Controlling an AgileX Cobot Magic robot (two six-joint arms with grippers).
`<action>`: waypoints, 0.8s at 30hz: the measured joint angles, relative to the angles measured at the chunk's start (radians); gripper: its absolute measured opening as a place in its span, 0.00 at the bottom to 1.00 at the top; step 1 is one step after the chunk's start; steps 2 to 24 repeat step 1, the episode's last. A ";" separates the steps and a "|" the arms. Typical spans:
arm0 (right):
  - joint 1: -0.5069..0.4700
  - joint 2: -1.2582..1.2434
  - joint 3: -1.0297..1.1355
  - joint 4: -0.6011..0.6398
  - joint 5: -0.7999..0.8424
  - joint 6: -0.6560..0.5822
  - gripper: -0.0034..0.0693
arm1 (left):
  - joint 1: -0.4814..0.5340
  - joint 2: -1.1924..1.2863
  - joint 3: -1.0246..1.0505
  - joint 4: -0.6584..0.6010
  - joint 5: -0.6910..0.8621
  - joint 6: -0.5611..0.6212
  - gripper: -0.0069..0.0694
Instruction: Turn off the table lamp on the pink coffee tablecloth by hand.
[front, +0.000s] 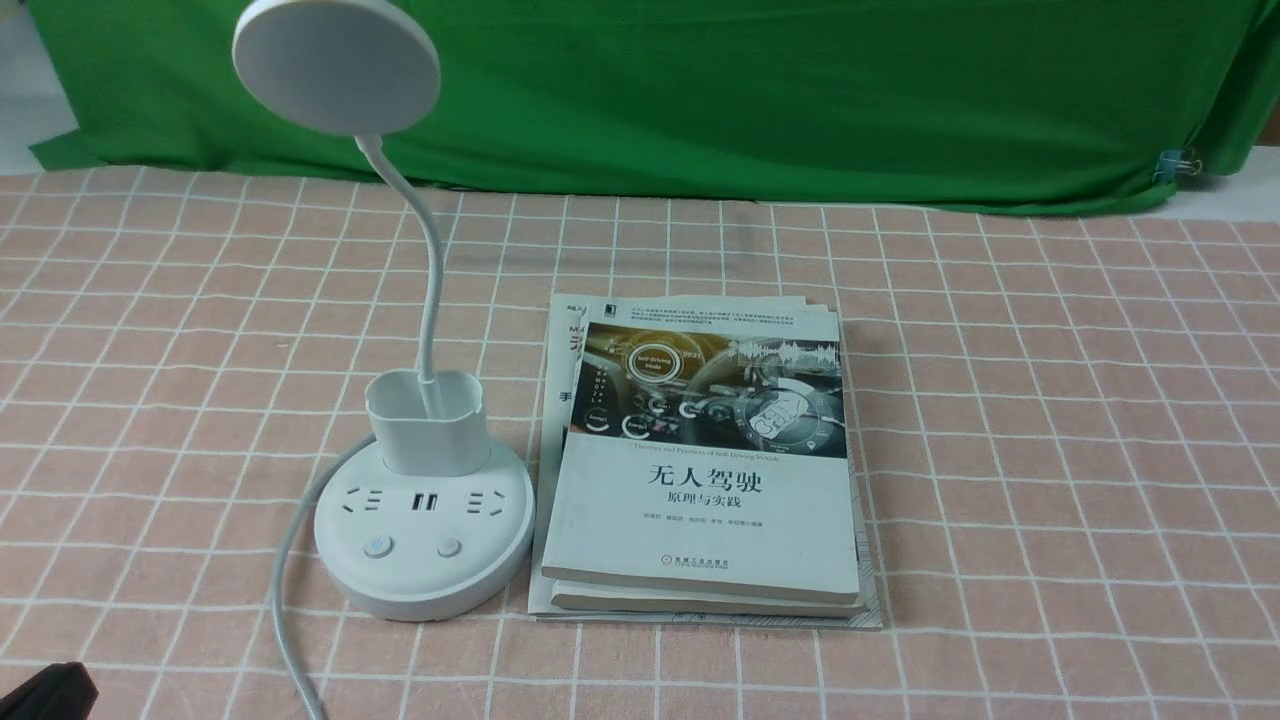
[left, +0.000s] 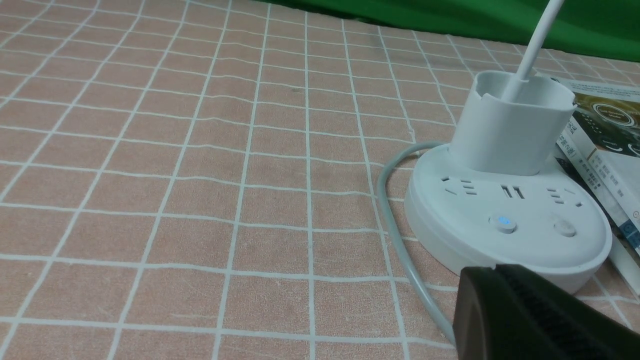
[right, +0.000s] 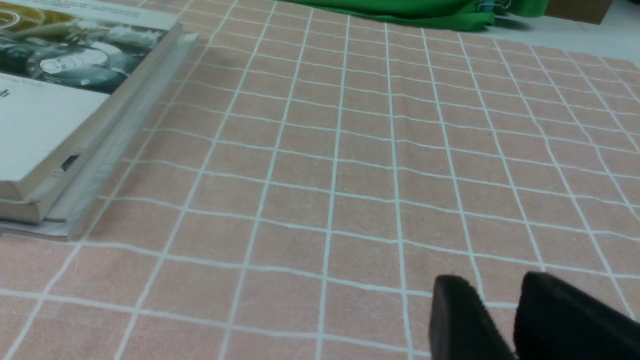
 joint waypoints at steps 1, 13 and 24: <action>0.000 0.000 0.000 0.000 0.000 0.000 0.38 | 0.000 0.000 0.000 0.000 0.000 0.000 0.09; 0.000 0.000 0.000 0.000 0.000 0.000 0.38 | 0.000 0.000 0.000 0.000 0.000 0.000 0.09; 0.000 0.000 0.000 0.000 0.000 0.000 0.38 | 0.000 0.000 0.000 0.000 0.000 0.000 0.09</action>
